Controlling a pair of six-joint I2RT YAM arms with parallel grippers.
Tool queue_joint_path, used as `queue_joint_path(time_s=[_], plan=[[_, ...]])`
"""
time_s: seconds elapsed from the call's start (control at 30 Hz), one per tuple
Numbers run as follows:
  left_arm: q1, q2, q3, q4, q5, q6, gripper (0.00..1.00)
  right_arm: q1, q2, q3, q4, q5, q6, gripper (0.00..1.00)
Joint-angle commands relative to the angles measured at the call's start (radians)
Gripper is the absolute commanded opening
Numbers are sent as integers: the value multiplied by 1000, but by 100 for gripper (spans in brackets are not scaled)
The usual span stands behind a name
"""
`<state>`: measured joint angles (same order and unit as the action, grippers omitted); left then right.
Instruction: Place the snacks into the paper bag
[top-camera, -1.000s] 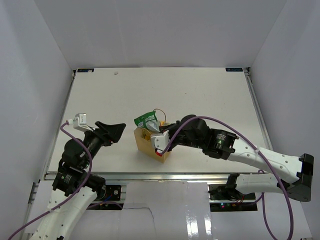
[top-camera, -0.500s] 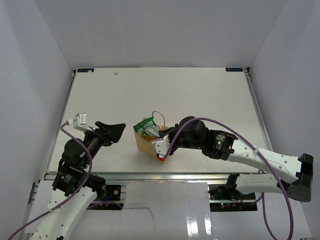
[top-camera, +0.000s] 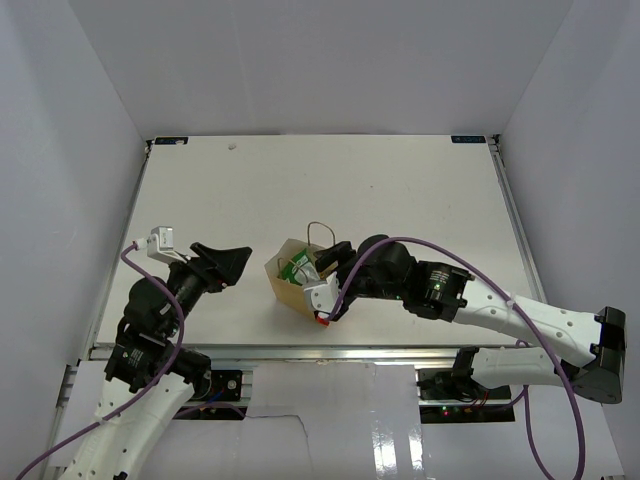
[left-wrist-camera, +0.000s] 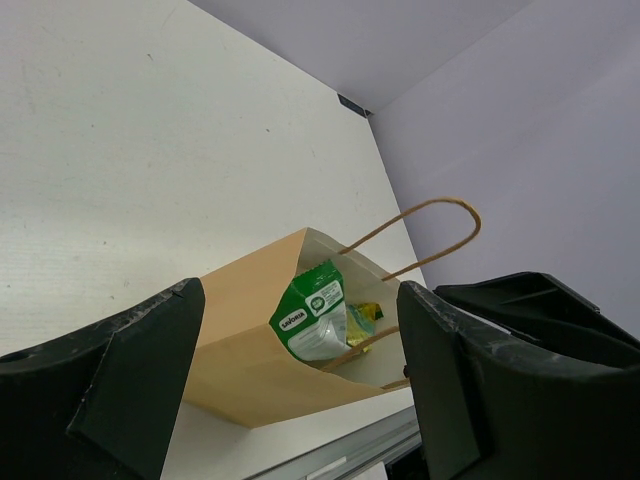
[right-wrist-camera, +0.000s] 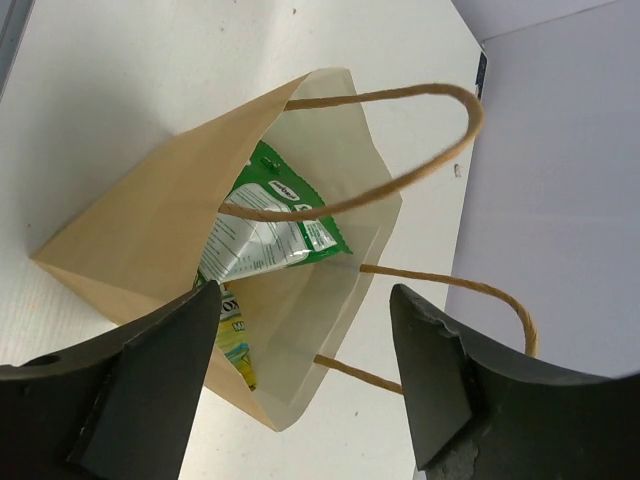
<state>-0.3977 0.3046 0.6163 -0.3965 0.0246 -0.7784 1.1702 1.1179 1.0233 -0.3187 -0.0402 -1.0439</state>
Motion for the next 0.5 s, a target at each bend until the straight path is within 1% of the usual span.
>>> queue_joint_path(time_s=[0.0, 0.1, 0.13, 0.17, 0.2, 0.27, 0.3, 0.33, 0.37, 0.4, 0.43, 0.47], plan=[[-1, 5, 13, -11, -8, 7, 88, 6, -27, 40, 36, -3, 13, 75], [-1, 10, 13, -12, -9, 7, 88, 5, -29, 76, 33, -23, 64, 76], [-1, 11, 13, -13, -9, 5, 89, 0, -29, 113, 30, -32, 83, 76], [-1, 16, 14, -13, -9, 7, 89, -4, -26, 138, 24, -64, 105, 76], [-1, 18, 11, -12, -8, 7, 89, -30, -23, 162, 20, -82, 163, 76], [-1, 24, 10, -12, -9, 5, 89, -73, -7, 251, 0, -163, 238, 77], [-1, 24, 10, -11, -9, 5, 89, -136, -3, 280, -6, -199, 316, 77], [-1, 24, 8, -11, -9, 4, 89, -176, 2, 306, -10, -237, 358, 77], [-1, 25, 8, -11, -9, 4, 89, -255, 9, 349, -10, -309, 398, 77], [-1, 25, 7, -11, -9, 2, 89, -294, 14, 366, -8, -341, 471, 77], [-1, 25, 7, -11, -9, 4, 89, -331, 16, 379, -8, -377, 502, 79], [-1, 27, 7, -11, -9, 7, 89, -389, 16, 388, -3, -375, 530, 81]])
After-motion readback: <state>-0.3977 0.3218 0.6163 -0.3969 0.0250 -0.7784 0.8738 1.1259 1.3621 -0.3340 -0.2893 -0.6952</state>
